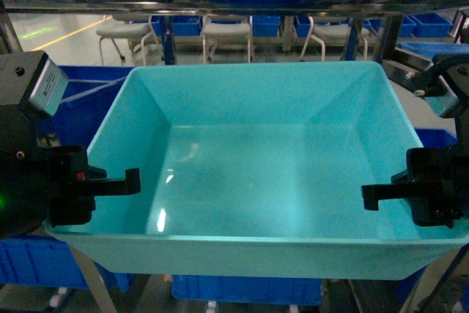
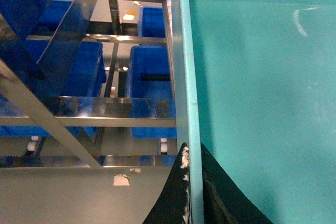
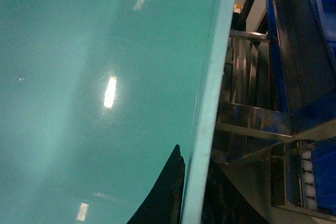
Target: Organize blue bins on left shelf correctly
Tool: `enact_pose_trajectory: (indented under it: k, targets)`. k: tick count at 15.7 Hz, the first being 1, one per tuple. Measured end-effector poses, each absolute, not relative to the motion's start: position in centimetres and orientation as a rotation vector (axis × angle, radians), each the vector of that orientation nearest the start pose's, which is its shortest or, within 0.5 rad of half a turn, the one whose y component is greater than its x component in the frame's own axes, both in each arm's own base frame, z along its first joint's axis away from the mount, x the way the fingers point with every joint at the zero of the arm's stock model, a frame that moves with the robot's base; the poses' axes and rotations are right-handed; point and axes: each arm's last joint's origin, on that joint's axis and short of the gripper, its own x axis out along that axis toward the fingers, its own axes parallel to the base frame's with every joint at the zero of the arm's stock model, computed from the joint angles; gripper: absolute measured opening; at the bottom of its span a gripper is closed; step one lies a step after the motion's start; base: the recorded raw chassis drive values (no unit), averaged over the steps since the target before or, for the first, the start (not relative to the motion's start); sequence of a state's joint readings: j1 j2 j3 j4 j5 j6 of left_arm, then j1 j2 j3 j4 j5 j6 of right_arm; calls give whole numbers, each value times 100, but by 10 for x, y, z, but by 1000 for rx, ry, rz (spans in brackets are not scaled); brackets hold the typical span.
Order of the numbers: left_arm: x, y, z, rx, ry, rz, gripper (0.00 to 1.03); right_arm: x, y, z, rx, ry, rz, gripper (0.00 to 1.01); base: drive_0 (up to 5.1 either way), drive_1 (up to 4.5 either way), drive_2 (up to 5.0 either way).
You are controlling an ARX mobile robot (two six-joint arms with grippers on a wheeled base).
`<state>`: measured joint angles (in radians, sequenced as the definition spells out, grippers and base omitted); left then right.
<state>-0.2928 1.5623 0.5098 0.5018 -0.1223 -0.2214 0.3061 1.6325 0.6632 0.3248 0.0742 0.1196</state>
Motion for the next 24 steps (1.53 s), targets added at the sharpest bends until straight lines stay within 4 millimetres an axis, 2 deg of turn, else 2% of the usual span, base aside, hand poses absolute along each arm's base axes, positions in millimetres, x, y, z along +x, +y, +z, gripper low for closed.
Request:
enact_pose_trajectory:
  k: [8,14,20,21,24]
  targets:
    - [266,-77,132,-102,563,-110,2,288,88,140,-8,651,183,7,0,0,0]
    - [331,-86,109,-131,659,-120,2,331,84,122,-6,740,156,7,0,0,0]
    - [392,-79,97,-108,703,-73,2,399,93,98,38,824,205,7,0,0,0]
    - [400,-79,98,-103,691,-62,2,404,92,98,43,819,207,7,0,0,0]
    - [400,-80,98,-98,689,-58,2,404,92,98,44,821,205,7,0,0,0]
